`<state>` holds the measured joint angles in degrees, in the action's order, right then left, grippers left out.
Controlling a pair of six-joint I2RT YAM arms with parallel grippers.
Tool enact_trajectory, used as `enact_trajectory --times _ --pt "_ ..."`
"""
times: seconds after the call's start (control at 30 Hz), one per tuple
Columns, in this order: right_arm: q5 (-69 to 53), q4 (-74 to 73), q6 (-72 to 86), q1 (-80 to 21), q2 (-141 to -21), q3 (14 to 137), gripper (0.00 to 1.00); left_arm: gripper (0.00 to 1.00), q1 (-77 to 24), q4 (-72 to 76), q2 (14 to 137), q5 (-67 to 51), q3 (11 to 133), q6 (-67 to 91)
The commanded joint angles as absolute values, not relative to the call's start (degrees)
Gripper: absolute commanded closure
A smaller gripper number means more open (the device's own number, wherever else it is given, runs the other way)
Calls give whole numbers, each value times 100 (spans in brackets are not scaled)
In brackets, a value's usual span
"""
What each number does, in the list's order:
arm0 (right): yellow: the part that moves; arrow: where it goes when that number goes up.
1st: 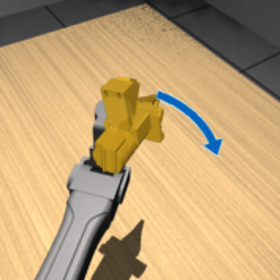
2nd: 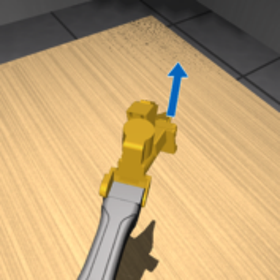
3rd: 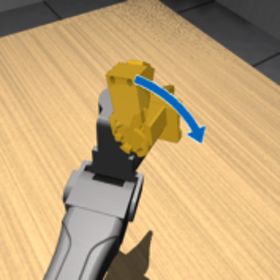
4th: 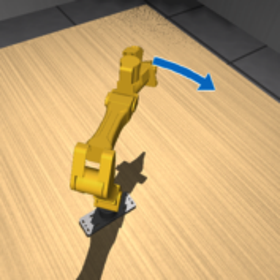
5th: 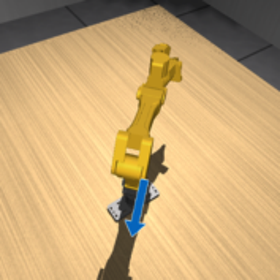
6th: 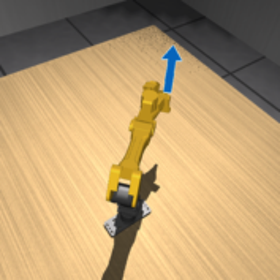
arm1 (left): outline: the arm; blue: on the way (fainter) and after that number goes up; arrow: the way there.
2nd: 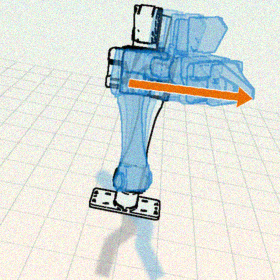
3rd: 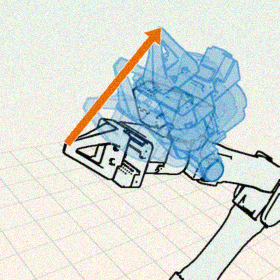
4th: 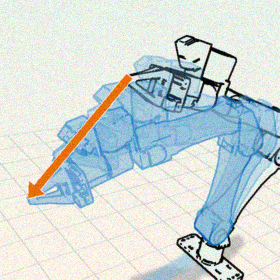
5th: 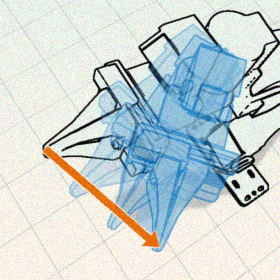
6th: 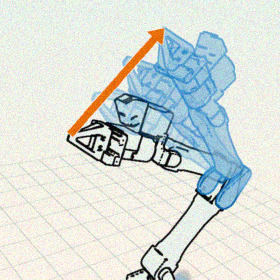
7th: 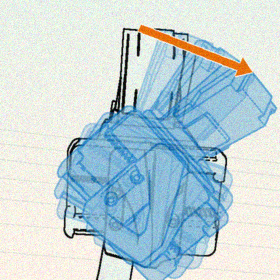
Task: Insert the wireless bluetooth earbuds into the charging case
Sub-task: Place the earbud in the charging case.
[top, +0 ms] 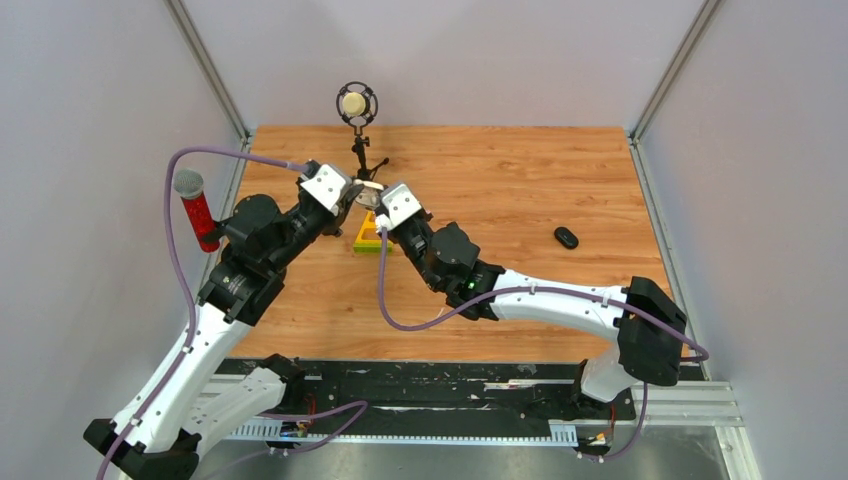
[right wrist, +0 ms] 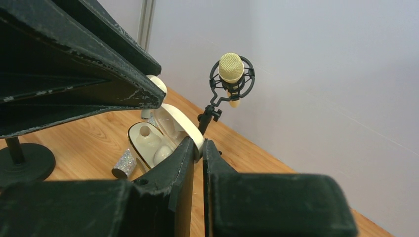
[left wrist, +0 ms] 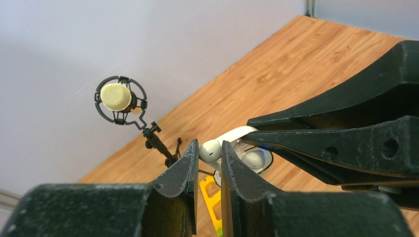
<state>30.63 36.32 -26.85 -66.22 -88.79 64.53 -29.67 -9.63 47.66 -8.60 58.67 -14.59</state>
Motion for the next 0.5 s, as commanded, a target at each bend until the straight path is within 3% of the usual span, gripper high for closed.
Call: enact_trajectory --times 0.0,0.47 --pt "3217 4030 -2829 -6695 -8766 6538 100 100 -3021 -927 4762 -585 5978 -1315" --pt "3193 4090 -2968 -6750 -8797 6550 100 100 -3043 -972 4809 -693 5910 -1260"
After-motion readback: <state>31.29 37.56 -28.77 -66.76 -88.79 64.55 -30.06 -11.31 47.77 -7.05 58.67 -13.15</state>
